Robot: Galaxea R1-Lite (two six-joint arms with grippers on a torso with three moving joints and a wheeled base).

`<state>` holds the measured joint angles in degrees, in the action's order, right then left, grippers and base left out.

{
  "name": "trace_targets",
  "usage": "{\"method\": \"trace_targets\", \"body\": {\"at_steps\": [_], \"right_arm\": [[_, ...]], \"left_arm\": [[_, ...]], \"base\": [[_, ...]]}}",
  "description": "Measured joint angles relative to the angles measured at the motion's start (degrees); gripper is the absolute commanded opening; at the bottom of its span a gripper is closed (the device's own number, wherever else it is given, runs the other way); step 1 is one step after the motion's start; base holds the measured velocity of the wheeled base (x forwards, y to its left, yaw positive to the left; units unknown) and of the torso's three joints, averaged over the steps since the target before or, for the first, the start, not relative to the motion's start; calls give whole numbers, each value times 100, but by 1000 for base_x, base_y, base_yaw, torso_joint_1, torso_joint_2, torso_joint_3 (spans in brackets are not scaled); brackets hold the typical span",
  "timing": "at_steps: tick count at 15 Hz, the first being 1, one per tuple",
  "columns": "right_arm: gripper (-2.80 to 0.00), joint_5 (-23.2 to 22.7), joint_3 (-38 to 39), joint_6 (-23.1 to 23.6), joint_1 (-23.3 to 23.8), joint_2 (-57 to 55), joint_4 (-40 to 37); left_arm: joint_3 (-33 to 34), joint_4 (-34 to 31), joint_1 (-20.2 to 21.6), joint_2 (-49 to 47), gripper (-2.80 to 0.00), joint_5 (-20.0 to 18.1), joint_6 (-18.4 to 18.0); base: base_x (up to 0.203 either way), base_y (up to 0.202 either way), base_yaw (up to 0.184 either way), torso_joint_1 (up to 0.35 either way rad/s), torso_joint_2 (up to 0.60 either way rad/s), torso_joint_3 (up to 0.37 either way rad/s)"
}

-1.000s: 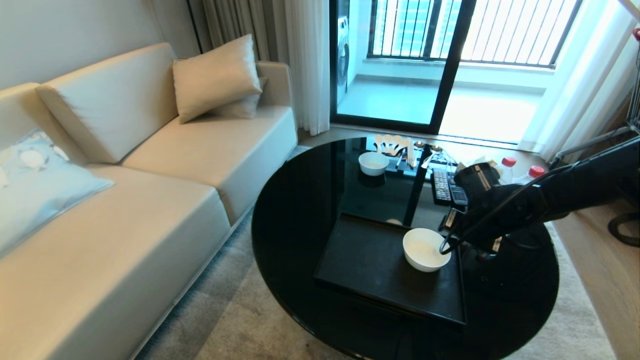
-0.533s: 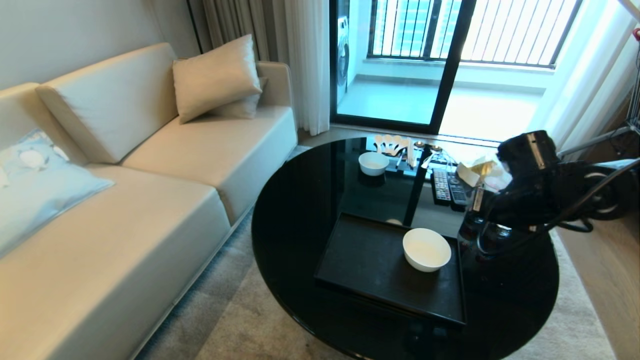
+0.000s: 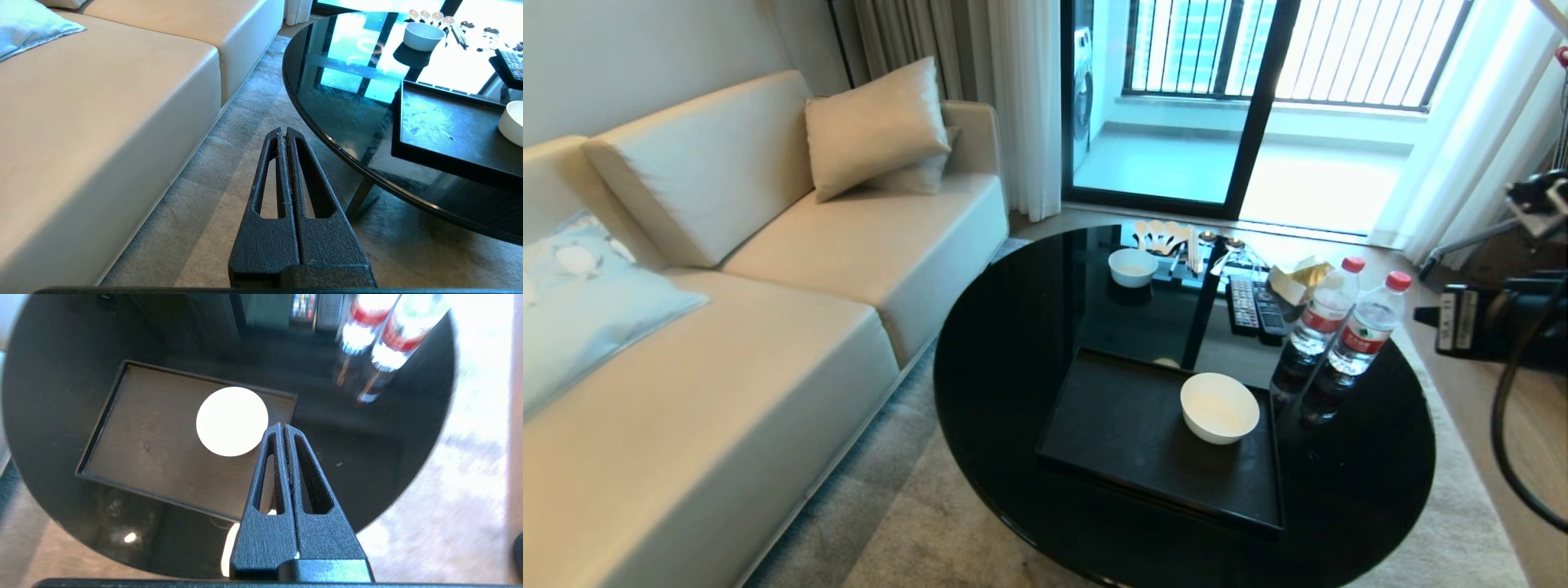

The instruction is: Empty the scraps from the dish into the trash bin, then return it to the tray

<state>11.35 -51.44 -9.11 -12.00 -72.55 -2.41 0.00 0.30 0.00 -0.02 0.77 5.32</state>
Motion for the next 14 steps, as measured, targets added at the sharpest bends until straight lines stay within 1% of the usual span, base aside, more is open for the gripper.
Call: {"method": "trace_targets", "body": {"at_steps": [5,7,9,13,14], "right_arm": [[-280,75,1111,786,-119,2079,14],[-280,99,1586,871,-162,2639,95],[-280,105,2423,955,-206,3232,369],[-280,89,4316,1287,-203,4449,1293],[-280,63,4656,1354,-162,4744,1442]], "left_arm": [[0,0,0,0,-280,-2,0],[0,2,0,0,-280,-2,-2],[0,1,0,0,-280,0,-4],[-2,0,0,0,-280,0,0],[-2,1,0,0,-280,-2,-1]], "base": [[0,0,0,0,0,0],[0,0,0,0,0,0],[0,0,0,0,0,0],[0,0,0,0,0,0],[0,0,0,0,0,0]]}}
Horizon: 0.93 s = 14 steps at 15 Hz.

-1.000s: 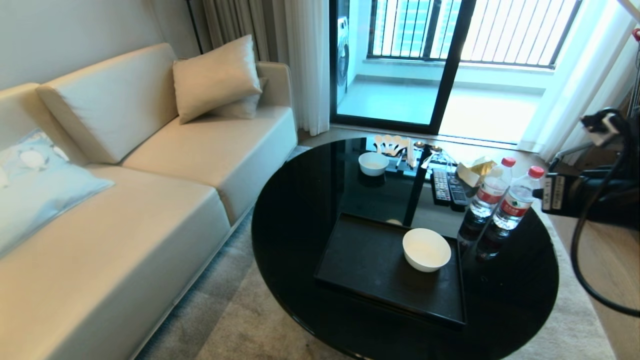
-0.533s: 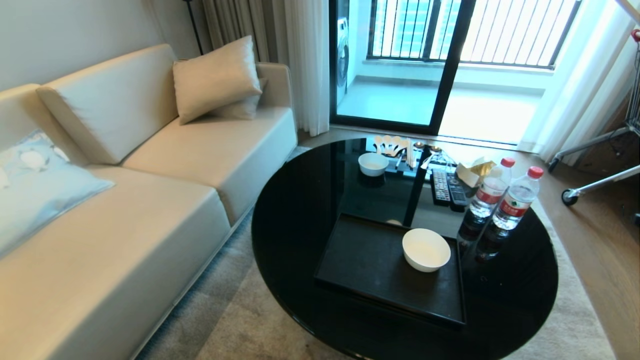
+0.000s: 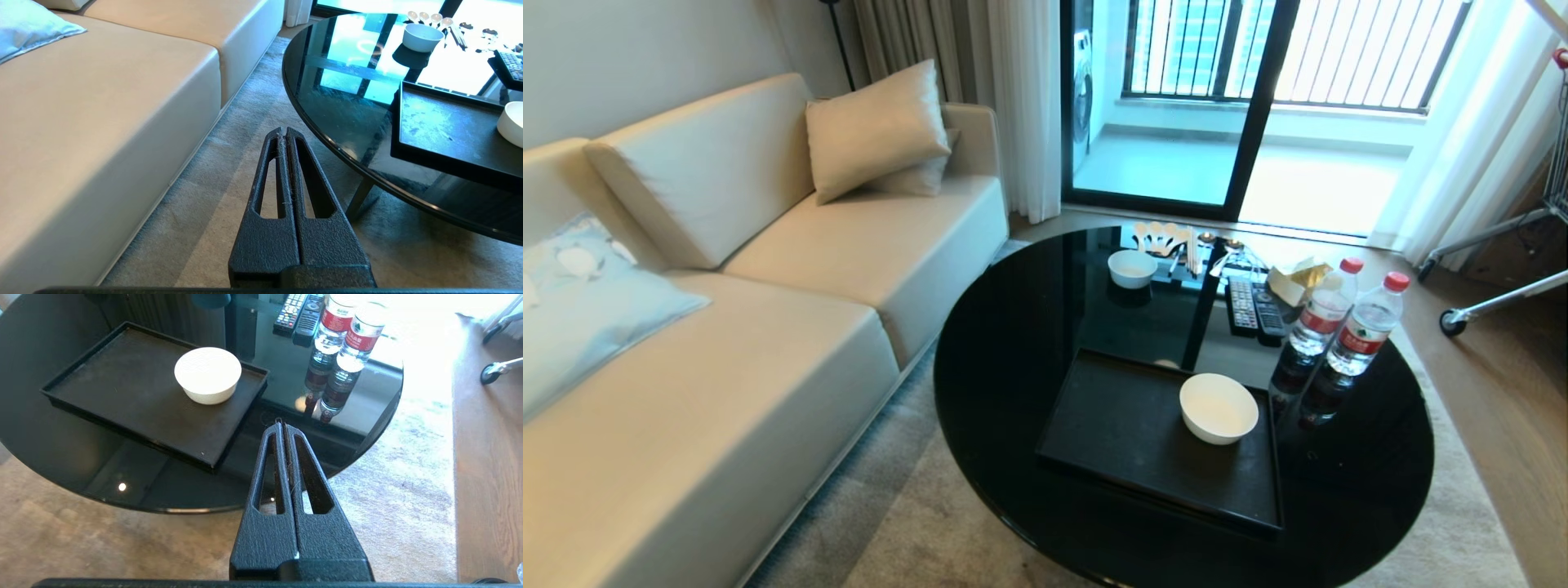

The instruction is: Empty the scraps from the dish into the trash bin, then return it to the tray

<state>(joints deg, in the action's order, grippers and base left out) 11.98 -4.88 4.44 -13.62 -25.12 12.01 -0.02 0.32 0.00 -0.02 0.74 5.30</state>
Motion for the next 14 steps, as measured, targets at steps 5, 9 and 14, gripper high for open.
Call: {"method": "trace_targets", "body": {"at_steps": [5,9,14], "right_arm": [[-280,-355,464,-33,331,807,-313],[-280,-610,483,-18,946,964,-392],[-280,-1356,488,421,1378,1883,-1164]], "left_arm": [[0,1,0,0,-280,0,-4],[0,1,0,0,-280,0,-1],[0,1,0,0,-280,0,-1]], "base": [[0,0,0,0,0,0],[0,0,0,0,0,0],[0,0,0,0,0,0]]}}
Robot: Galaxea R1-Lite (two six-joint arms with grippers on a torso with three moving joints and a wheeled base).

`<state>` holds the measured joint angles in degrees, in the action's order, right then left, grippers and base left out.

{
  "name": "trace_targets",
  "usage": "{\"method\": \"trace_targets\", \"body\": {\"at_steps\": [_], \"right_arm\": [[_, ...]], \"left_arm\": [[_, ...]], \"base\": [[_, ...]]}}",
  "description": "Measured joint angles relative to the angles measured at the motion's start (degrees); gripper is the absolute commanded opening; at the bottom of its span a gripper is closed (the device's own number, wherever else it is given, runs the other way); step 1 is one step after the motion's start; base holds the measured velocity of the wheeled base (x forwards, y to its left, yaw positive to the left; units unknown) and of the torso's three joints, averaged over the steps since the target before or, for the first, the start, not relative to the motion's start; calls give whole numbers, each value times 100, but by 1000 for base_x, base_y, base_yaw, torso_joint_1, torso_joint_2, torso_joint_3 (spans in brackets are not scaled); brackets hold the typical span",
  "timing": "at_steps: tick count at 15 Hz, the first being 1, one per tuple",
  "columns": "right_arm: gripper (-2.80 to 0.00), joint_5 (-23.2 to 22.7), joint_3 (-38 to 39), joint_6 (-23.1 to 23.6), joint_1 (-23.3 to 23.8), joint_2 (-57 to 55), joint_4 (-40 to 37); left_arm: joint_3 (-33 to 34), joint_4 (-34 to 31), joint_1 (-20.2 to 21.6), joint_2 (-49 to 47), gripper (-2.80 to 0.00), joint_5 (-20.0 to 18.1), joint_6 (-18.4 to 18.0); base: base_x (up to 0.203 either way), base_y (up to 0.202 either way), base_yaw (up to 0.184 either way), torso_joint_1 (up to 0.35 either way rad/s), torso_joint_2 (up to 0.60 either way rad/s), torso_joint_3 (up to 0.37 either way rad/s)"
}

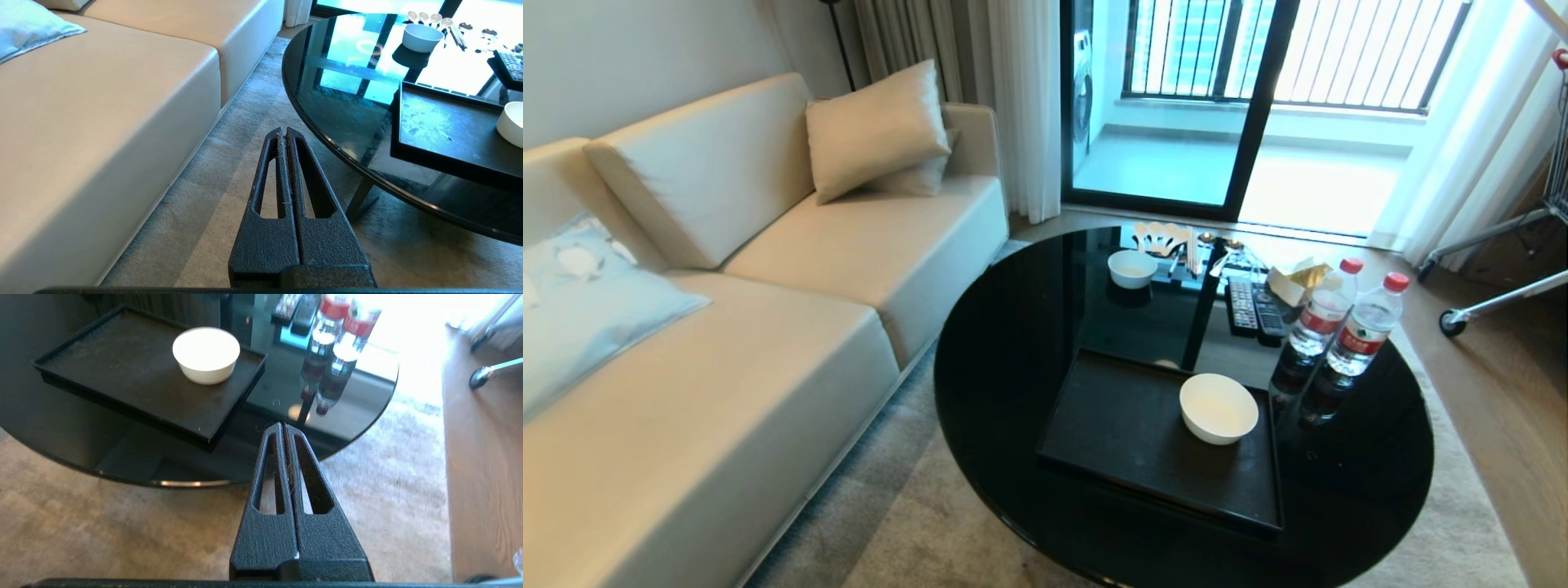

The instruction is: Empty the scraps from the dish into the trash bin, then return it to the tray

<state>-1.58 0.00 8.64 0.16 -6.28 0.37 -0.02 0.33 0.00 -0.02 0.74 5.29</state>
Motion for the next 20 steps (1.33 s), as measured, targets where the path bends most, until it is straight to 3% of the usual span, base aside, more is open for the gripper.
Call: {"method": "trace_targets", "body": {"at_steps": [6,20], "right_arm": [[-280,-17,0,-207,-16,598,-53],[-280,3,0,-505,-16,638,-48]], "left_arm": [[2,-2,0,0,-280,2,-3],[2,-2,0,0,-280,2,-4]], "base": [[0,0,0,0,0,0],[0,0,0,0,0,0]]}}
